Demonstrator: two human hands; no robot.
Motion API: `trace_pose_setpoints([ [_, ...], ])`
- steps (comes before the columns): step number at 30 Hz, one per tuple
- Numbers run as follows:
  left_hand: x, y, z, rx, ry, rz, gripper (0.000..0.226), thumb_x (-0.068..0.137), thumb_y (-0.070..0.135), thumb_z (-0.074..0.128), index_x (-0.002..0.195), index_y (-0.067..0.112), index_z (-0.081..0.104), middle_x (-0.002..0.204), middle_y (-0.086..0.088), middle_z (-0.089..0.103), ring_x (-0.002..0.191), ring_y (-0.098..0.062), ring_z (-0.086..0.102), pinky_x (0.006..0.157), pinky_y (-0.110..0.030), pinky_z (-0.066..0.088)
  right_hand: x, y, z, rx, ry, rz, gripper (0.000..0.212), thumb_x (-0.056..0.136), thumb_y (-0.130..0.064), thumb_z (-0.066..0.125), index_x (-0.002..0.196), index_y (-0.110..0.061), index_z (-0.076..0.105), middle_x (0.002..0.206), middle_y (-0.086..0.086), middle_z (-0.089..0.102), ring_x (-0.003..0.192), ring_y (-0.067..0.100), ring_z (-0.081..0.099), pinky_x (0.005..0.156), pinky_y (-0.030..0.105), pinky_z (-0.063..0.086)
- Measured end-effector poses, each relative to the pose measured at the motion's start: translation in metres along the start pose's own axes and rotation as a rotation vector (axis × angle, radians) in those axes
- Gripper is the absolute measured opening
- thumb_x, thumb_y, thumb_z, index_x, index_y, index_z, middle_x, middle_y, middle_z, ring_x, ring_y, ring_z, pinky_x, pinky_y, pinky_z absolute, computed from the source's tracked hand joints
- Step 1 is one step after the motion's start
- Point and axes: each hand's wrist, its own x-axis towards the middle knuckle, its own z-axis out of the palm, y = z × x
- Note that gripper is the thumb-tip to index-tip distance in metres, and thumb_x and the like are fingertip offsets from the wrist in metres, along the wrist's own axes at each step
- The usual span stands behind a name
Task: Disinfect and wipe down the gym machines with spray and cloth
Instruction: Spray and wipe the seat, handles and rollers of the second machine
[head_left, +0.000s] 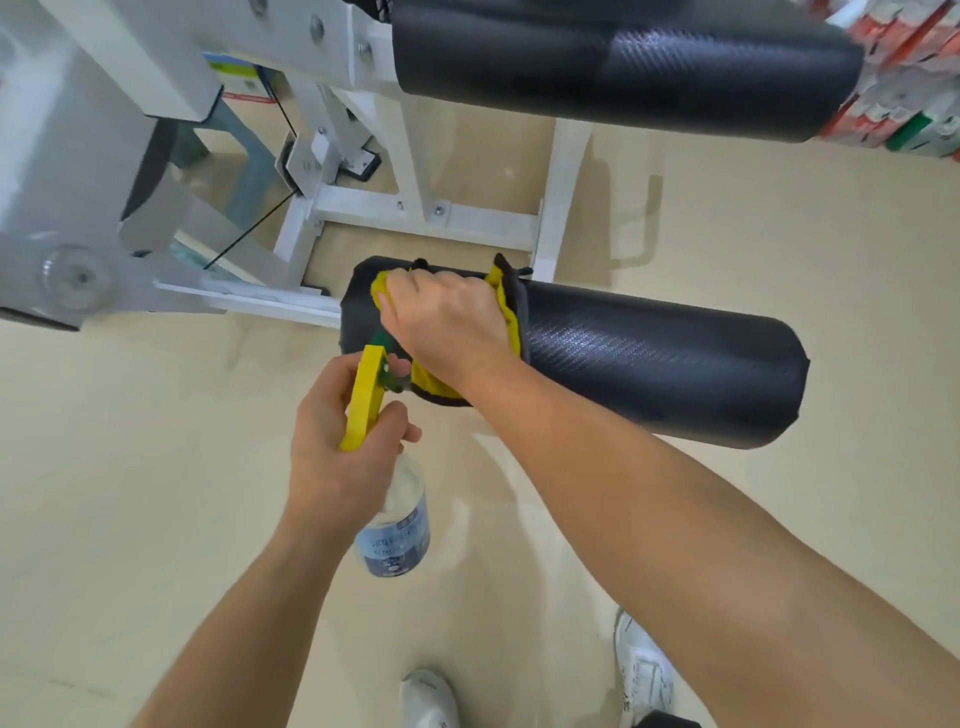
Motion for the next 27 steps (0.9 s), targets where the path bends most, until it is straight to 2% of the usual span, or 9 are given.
trace_pose_setpoints([
  [4,0.002,-0.004,-0.003,0.015,0.025,-0.035,0.037,0.092,-0.01,0.056,0.114,0.018,0.064,0.114,0.009,0.073,0.067,-0.017,0.073,0.066,-0.027,0.051,-0.022,0.025,-0.015,-0.038,-0.069,-0.029,0.015,0.083,-0.025,0.066,0.069,-0.02,0.061,0.056,-0.001,0.057,0.048,0.023,0.056,0.044,0.028,0.029],
  [6,0.004,-0.002,0.007,0.014,0.013,-0.064,0.04,0.092,-0.009,0.055,0.117,0.021,0.065,0.118,0.01,0.072,0.07,-0.017,0.076,0.069,-0.03,0.051,-0.045,0.057,-0.033,-0.083,-0.038,-0.034,0.018,0.087,-0.028,0.061,0.071,-0.02,0.061,0.057,0.0,0.055,0.05,0.023,0.056,0.044,0.03,0.032],
  [8,0.004,0.001,0.021,0.02,-0.016,-0.07,0.044,0.093,-0.008,0.055,0.121,0.025,0.065,0.114,0.004,0.071,0.073,-0.016,0.078,0.069,-0.028,0.052,-0.075,0.094,-0.057,-0.132,-0.014,-0.042,0.024,0.091,-0.032,0.055,0.071,-0.02,0.058,0.059,0.001,0.053,0.052,0.024,0.056,0.044,0.033,0.037],
  [11,0.002,0.006,0.047,0.014,-0.036,-0.056,0.05,0.093,-0.008,0.053,0.13,0.024,0.065,0.1,-0.013,0.068,0.073,-0.016,0.078,0.065,-0.021,0.054,-0.126,0.151,-0.097,-0.256,-0.048,0.039,0.03,0.094,-0.035,0.052,0.068,-0.019,0.05,0.058,0.002,0.052,0.052,0.025,0.056,0.044,0.032,0.035],
  [13,0.0,0.008,0.064,0.012,-0.045,-0.047,0.053,0.094,-0.007,0.054,0.138,0.022,0.062,0.105,-0.014,0.069,0.075,-0.017,0.077,0.064,-0.017,0.055,-0.158,0.177,-0.119,-0.316,-0.089,0.123,0.033,0.097,-0.035,0.047,0.07,-0.017,0.046,0.058,0.004,0.05,0.051,0.027,0.055,0.044,0.033,0.035],
  [16,-0.004,0.011,0.085,0.013,-0.07,-0.06,0.061,0.094,-0.005,0.055,0.149,0.022,0.053,0.119,-0.006,0.068,0.077,-0.013,0.077,0.076,-0.024,0.062,-0.183,0.185,-0.128,-0.33,-0.138,0.165,0.031,0.1,-0.033,0.045,0.075,-0.015,0.045,0.064,0.008,0.05,0.056,0.031,0.052,0.048,0.036,0.036],
  [21,0.003,0.022,0.098,0.026,-0.04,-0.055,0.063,0.097,-0.004,0.054,0.153,0.024,0.048,0.113,-0.007,0.067,0.076,-0.011,0.077,0.087,-0.034,0.062,-0.169,0.171,-0.11,-0.281,-0.126,0.439,0.027,0.097,-0.033,0.051,0.079,-0.012,0.048,0.073,0.012,0.052,0.067,0.034,0.049,0.059,0.04,0.031],
  [25,0.013,0.04,0.098,0.051,-0.025,-0.007,0.058,0.097,-0.003,0.054,0.149,0.024,0.052,0.107,-0.004,0.069,0.075,-0.009,0.077,0.076,-0.023,0.061,-0.117,0.193,-0.104,-0.23,-0.147,0.507,0.029,0.098,-0.036,0.05,0.078,-0.016,0.047,0.077,0.014,0.057,0.074,0.038,0.054,0.062,0.043,0.034],
  [27,0.012,0.043,0.095,0.053,0.006,0.002,0.055,0.097,-0.002,0.054,0.145,0.024,0.057,0.094,-0.003,0.068,0.072,-0.009,0.077,0.072,-0.021,0.061,-0.087,0.209,-0.1,-0.107,-0.205,0.578,0.03,0.099,-0.038,0.046,0.077,-0.017,0.042,0.08,0.015,0.06,0.077,0.04,0.056,0.065,0.043,0.037],
])
